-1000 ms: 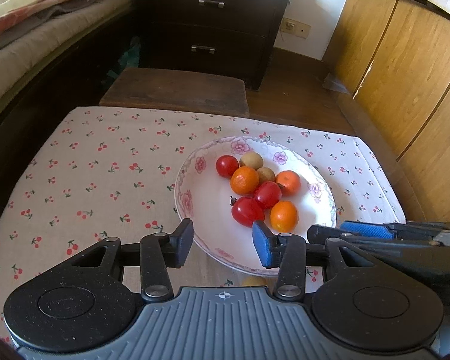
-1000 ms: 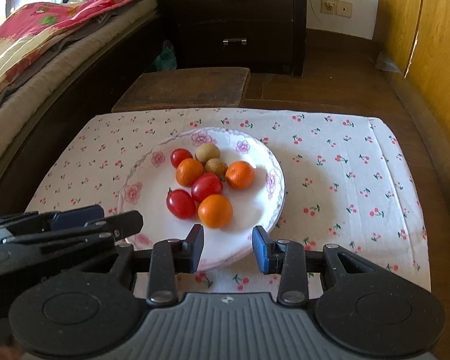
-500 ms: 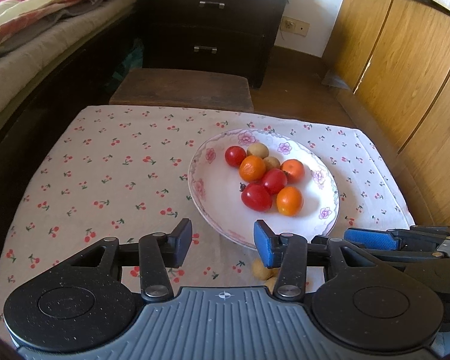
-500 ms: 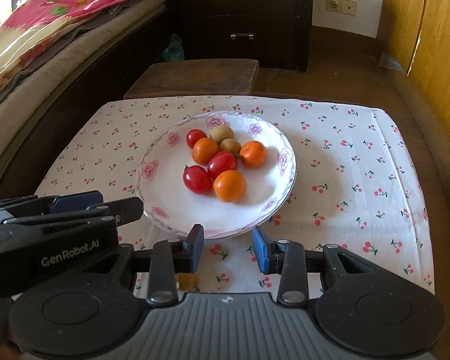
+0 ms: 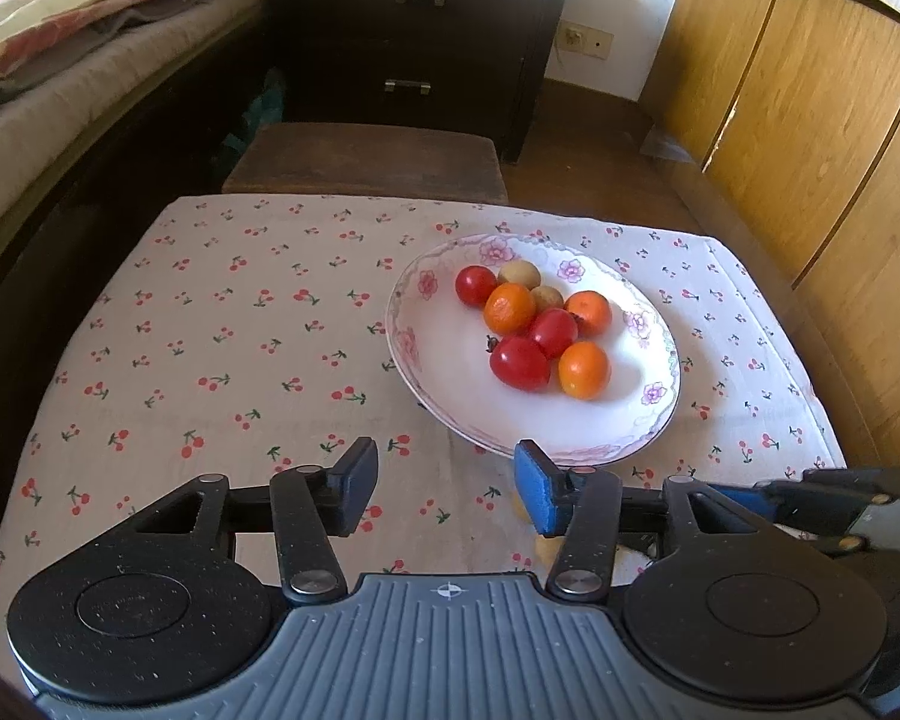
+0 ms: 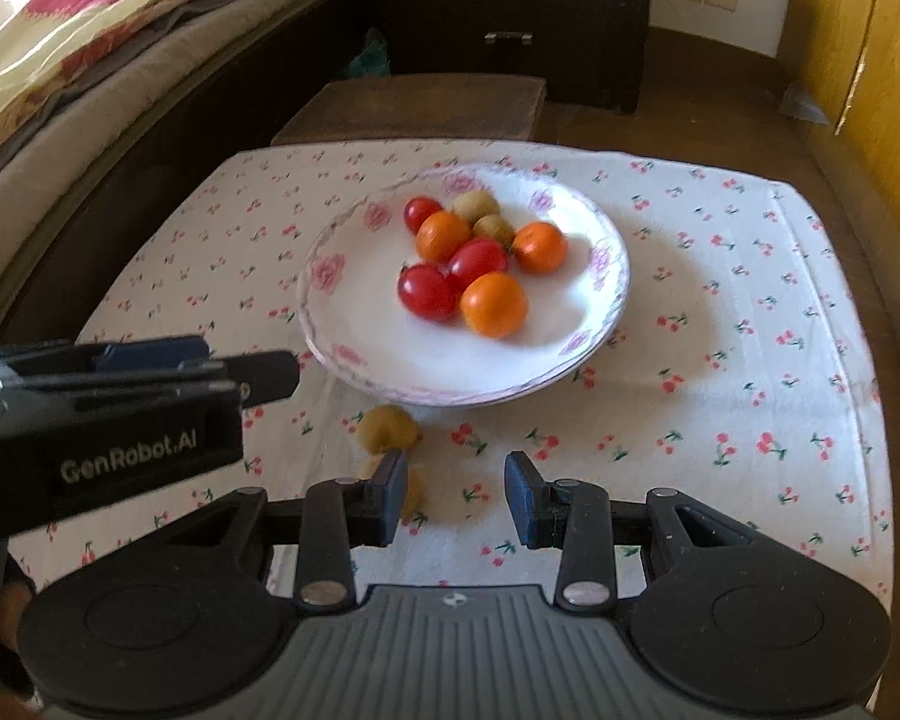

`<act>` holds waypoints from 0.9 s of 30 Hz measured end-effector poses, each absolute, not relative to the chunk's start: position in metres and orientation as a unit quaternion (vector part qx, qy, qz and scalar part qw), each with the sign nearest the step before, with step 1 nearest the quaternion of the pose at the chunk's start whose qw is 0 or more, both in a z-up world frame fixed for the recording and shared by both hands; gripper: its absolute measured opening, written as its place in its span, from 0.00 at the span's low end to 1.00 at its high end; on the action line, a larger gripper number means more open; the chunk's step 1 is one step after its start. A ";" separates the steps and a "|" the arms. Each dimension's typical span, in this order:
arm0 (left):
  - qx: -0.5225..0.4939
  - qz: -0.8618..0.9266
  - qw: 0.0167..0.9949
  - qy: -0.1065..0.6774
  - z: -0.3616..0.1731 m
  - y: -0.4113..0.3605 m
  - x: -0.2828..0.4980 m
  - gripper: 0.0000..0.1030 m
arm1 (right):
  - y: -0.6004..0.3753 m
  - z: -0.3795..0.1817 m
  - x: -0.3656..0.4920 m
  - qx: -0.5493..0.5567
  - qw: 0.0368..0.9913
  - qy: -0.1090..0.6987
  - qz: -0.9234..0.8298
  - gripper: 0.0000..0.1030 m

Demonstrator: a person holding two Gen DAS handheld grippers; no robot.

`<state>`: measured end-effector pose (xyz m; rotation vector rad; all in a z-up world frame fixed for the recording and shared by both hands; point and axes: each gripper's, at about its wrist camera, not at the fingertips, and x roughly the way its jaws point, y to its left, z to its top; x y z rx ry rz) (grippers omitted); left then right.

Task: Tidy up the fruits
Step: 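Move the right tool to a brown fruit on the sheet and grasp it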

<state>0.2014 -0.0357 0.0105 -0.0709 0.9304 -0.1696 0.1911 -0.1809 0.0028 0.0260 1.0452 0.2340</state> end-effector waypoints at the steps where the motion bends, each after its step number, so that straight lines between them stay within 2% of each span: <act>1: -0.036 -0.080 0.890 0.448 0.011 -0.034 0.201 0.58 | -0.179 0.002 0.192 0.012 0.859 0.500 0.113 0.36; 15: -0.048 -0.086 0.884 0.457 0.006 -0.029 0.205 0.59 | -0.157 -0.024 0.203 0.004 0.838 0.528 0.136 0.36; 17: -0.049 -0.087 0.882 0.461 0.005 -0.029 0.205 0.59 | -0.157 -0.025 0.204 0.005 0.841 0.523 0.137 0.34; 19: -0.049 -0.091 0.880 0.464 0.003 -0.031 0.204 0.59 | -0.158 -0.024 0.205 0.015 0.840 0.523 0.143 0.28; 27: -0.056 -0.107 0.871 0.476 -0.002 -0.037 0.203 0.59 | -0.178 -0.015 0.189 0.006 0.840 0.524 0.138 0.28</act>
